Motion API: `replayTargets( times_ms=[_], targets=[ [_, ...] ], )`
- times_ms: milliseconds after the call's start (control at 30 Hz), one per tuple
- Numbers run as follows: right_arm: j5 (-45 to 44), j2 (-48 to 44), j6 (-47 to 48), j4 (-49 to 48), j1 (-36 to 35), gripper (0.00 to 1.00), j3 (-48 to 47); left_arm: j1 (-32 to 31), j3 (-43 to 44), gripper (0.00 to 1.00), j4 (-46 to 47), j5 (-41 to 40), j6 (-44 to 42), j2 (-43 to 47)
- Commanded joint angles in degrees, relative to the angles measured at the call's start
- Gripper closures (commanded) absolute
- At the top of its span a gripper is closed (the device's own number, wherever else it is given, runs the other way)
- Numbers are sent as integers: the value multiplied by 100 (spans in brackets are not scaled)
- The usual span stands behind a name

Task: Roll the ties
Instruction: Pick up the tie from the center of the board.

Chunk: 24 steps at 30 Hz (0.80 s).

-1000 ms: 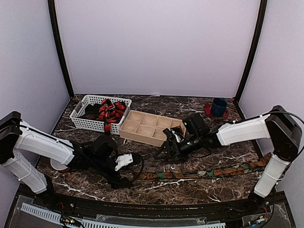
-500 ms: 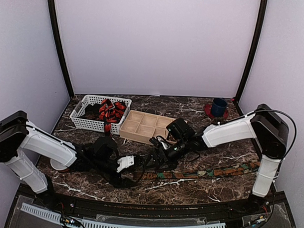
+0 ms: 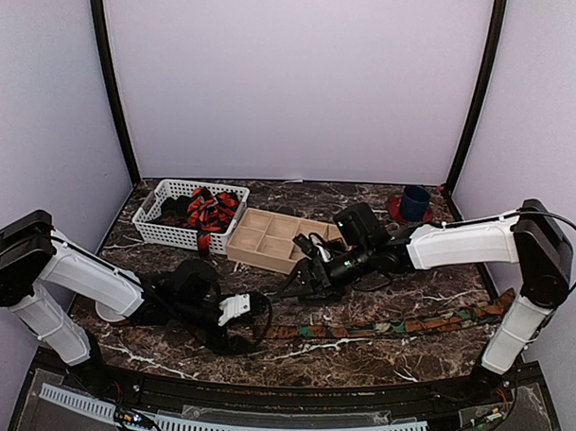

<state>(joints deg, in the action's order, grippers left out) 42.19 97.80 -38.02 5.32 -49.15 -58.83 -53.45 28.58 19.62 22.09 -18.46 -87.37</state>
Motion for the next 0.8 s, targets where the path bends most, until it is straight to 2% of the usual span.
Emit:
replayTargets(
  times_ms=[0,33,67,233,300,367,567,767],
  targets=[
    [377,-34,19,-181,57,24,21,37,-144,27,140,69,-99,105],
    [530,-44,554,-221,47,46,27,43,-140,28,160,68,-109,106],
    [543,-62,-652,-267,39,46,40,45,-141,27,165,61,-114,108],
    [519,-120,-847,-256,45,38,12,45,-102,27,202,68,-85,70],
    [490,-82,-843,-216,38,38,5,45,-98,27,221,43,-94,40],
    [502,3,-838,-201,23,43,-3,45,-113,28,246,40,-121,6],
    [567,327,-854,-219,-179,75,-57,45,-141,30,330,7,-199,9],
    [515,656,-847,-212,-233,81,-108,54,-136,31,392,2,-275,-83]
  ],
)
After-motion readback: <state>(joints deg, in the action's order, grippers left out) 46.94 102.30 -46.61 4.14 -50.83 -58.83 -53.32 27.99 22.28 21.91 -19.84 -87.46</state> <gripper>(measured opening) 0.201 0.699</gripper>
